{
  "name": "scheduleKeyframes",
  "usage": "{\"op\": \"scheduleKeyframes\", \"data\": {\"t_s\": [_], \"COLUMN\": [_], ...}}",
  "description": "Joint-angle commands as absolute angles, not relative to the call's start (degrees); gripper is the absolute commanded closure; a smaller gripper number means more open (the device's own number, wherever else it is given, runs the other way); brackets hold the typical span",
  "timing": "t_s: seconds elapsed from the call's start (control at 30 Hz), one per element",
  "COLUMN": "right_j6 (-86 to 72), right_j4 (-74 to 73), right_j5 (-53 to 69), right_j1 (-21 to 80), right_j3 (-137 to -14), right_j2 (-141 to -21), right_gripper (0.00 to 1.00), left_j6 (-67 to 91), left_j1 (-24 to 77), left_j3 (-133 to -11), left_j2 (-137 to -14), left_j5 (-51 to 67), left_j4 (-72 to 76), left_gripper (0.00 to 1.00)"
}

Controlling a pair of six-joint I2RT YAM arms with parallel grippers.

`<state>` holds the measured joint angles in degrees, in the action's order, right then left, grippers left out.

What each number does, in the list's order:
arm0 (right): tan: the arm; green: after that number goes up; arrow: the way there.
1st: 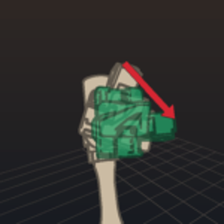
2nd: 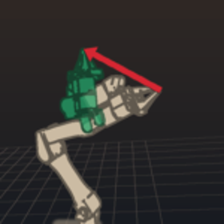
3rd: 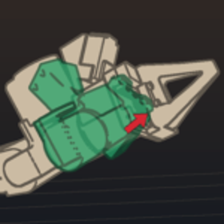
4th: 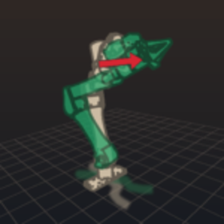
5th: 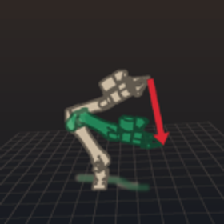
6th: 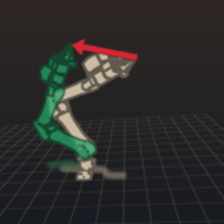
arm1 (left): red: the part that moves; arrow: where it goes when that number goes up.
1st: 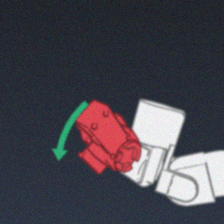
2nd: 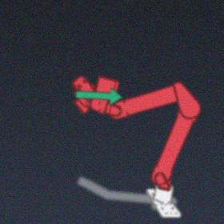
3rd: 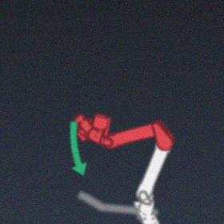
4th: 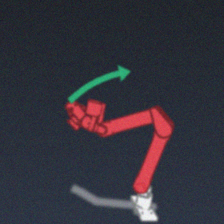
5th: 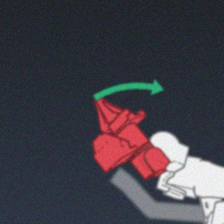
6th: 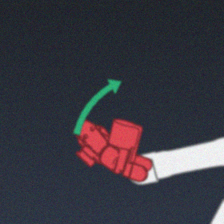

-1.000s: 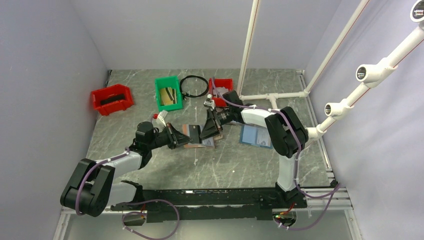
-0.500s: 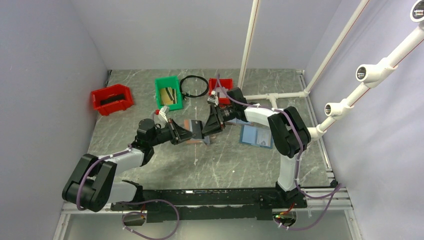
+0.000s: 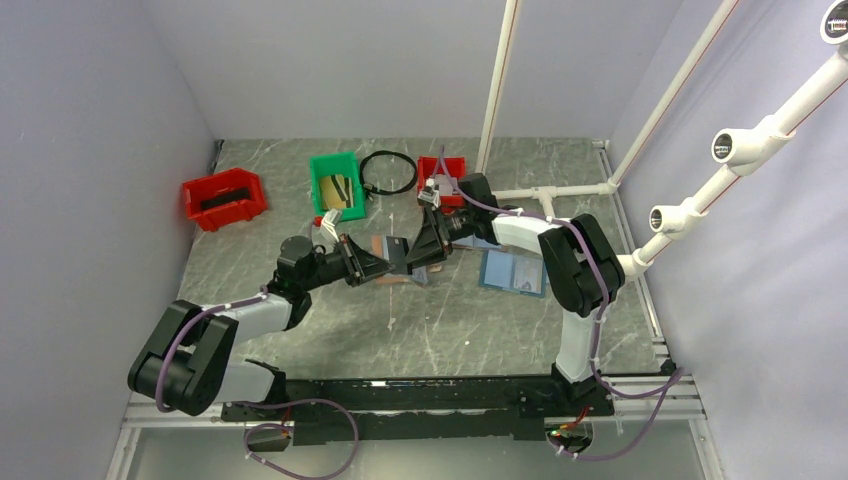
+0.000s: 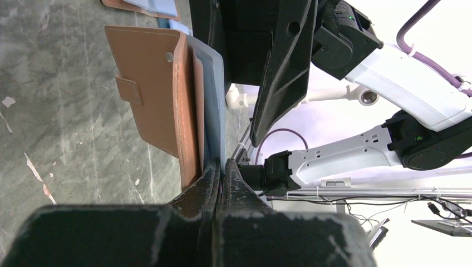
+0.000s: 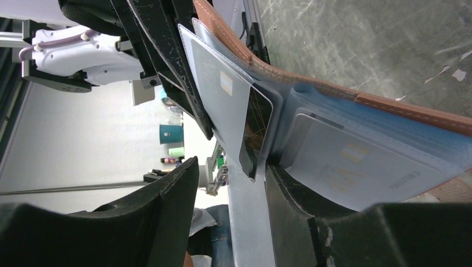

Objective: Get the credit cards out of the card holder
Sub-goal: Remove the credit card from the card holder.

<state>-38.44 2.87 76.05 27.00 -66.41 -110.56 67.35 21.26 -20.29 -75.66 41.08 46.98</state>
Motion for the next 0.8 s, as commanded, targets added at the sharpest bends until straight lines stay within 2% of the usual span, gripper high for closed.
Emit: {"op": "scheduleKeyframes", "data": {"t_s": [0.0,0.23,0.33,0.5,0.77], "right_j6": [-40.5,-43.7,-42.2,-32.9,-32.0], "right_j4": [7.4,11.6,9.6,-2.4,-2.9], "right_j5": [77.7,79.7,78.8,74.7,74.9], "right_j1": [27.9,27.7,27.2,25.7,25.7], "right_j3": [-66.8,-66.8,-66.8,-69.9,-70.3], "right_j2": [-108.5,-107.8,-107.5,-108.0,-108.0], "right_gripper": [0.5,0.62,0.62,0.58,0.56], "left_j6": [69.3,68.9,68.9,69.4,70.0], "left_j1": [22.9,23.5,23.5,23.5,23.6], "left_j3": [-23.3,-23.1,-22.2,-21.8,-22.3], "left_j2": [-75.2,-76.1,-76.3,-76.2,-77.4], "left_j5": [42.2,42.0,41.9,42.2,42.7], "left_j4": [54.8,53.1,53.4,54.5,55.4], "left_gripper": [1.0,1.0,1.0,1.0,1.0]}}
